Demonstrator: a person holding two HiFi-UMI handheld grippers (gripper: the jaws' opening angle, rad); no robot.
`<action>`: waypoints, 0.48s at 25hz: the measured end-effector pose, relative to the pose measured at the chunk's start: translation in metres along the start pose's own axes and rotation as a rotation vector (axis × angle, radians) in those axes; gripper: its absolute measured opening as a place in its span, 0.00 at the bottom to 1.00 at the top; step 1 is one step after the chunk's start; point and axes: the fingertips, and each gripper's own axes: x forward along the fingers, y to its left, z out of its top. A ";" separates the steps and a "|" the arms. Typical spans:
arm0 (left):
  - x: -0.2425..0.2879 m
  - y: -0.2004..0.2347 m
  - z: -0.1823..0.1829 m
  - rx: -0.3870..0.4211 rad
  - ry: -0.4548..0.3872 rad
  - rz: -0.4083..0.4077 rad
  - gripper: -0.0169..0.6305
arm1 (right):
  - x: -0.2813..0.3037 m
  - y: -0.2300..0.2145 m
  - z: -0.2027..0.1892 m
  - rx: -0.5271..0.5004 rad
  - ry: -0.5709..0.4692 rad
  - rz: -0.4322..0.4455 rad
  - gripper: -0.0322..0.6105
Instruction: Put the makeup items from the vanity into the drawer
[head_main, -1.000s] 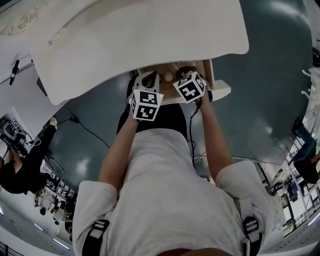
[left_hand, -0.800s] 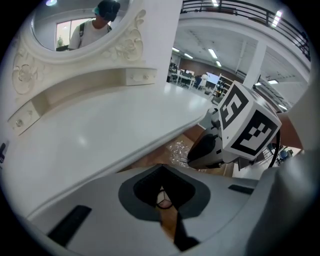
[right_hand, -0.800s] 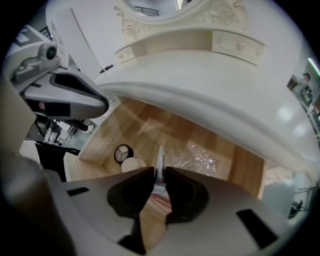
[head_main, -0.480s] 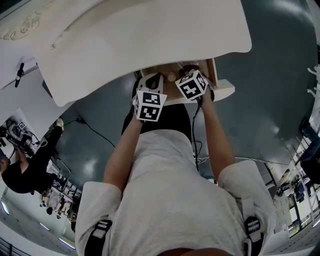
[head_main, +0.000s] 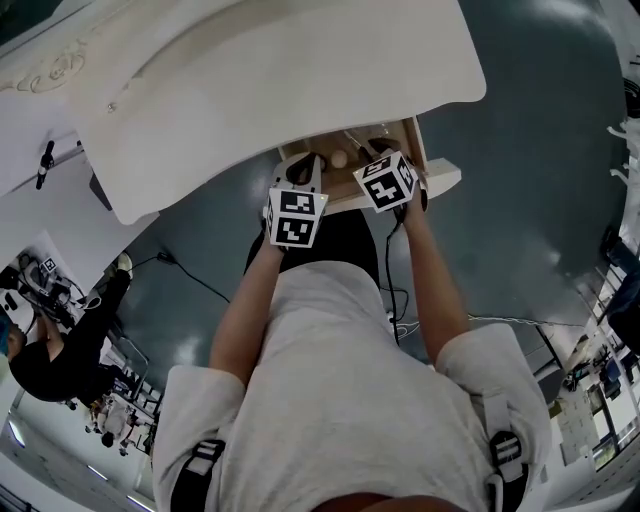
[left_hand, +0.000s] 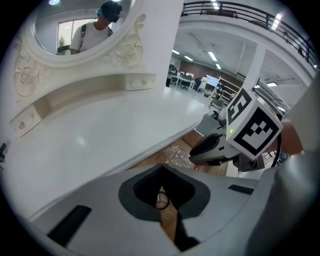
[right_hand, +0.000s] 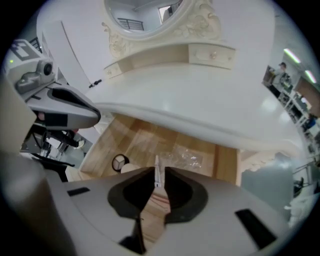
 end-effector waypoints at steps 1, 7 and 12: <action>-0.003 -0.001 0.003 0.007 -0.008 -0.006 0.04 | -0.007 -0.001 0.004 0.015 -0.034 -0.017 0.13; -0.037 -0.004 0.033 0.041 -0.141 0.006 0.03 | -0.071 0.005 0.042 0.069 -0.291 -0.146 0.07; -0.076 0.000 0.056 0.016 -0.256 0.026 0.04 | -0.139 0.021 0.079 0.153 -0.535 -0.247 0.07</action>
